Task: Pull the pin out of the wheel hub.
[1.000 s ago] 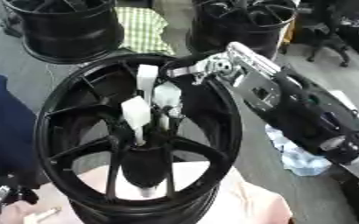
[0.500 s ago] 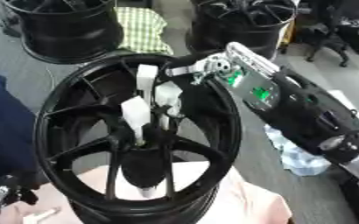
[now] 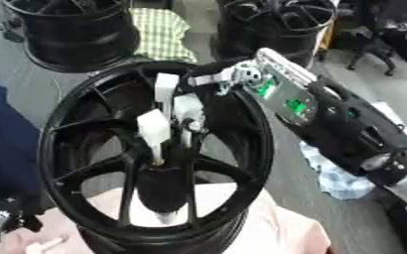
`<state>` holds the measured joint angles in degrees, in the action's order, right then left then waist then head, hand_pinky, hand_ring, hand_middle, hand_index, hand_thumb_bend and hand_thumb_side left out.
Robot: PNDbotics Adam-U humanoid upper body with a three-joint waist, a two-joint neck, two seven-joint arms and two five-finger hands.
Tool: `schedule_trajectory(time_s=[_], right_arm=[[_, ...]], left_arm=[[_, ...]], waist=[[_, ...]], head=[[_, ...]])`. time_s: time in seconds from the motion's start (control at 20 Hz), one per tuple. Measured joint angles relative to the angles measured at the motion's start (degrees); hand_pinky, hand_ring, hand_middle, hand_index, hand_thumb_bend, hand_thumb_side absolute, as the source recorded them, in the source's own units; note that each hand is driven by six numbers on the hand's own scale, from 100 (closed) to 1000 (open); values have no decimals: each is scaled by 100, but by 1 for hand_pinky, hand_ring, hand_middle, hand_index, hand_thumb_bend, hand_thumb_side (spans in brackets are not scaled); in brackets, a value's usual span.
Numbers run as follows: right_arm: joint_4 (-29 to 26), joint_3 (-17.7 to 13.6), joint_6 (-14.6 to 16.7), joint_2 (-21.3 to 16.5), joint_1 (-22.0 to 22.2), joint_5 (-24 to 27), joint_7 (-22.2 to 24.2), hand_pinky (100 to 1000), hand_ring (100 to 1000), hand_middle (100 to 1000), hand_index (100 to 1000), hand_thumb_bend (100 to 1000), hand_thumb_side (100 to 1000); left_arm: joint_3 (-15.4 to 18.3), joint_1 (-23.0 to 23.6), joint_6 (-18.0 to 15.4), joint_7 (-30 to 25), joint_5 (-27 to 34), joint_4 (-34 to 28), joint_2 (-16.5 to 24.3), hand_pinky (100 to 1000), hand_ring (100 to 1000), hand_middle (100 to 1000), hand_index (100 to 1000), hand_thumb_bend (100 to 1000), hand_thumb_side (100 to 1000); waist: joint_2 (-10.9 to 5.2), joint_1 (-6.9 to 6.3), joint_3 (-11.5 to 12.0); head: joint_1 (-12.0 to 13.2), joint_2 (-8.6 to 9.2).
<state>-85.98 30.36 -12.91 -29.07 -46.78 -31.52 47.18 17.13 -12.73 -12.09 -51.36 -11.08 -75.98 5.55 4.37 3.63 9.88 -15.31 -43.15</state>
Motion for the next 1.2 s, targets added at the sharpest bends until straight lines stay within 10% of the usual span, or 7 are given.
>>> schedule_trajectory(time_s=[1.2], right_arm=[[-152,-46,-207,-155,72,386,-219,724,608,478,662,100,299]], left_arm=[[-31,-14,27,-17,0,-33,-5,608,573,606,858,100,848]], waist=[[6,9,27]], head=[[-16,3]])
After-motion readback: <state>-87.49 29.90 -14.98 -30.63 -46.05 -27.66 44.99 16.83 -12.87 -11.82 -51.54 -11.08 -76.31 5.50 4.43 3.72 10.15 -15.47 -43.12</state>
